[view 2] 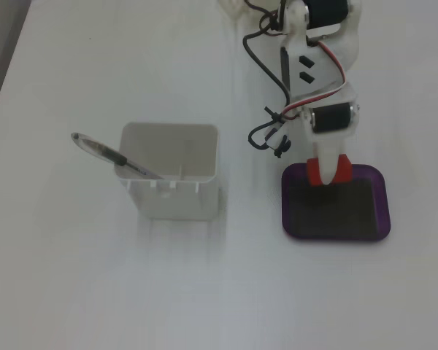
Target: Pick up the red cube and place it in the box.
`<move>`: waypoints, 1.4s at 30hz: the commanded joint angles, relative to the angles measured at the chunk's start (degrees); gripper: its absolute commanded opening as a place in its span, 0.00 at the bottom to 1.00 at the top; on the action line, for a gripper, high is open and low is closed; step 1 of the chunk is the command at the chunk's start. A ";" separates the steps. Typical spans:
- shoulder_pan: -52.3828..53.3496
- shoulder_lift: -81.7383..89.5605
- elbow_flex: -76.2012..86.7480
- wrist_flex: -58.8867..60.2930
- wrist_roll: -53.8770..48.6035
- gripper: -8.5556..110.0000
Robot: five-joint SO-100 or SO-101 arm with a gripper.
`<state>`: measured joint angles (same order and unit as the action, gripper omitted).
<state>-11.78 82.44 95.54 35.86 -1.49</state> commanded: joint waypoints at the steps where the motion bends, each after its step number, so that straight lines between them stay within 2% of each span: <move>1: -0.70 0.70 -0.70 -0.44 0.26 0.11; 17: -0.26 1.58 -0.70 0.35 0.35 0.19; 20: -0.18 3.78 -1.49 5.19 0.35 0.22; 32: -0.18 32.34 1.85 23.73 0.35 0.25; 42: 0.09 61.08 25.14 33.13 0.35 0.25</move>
<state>-12.13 134.47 115.22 67.59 -1.49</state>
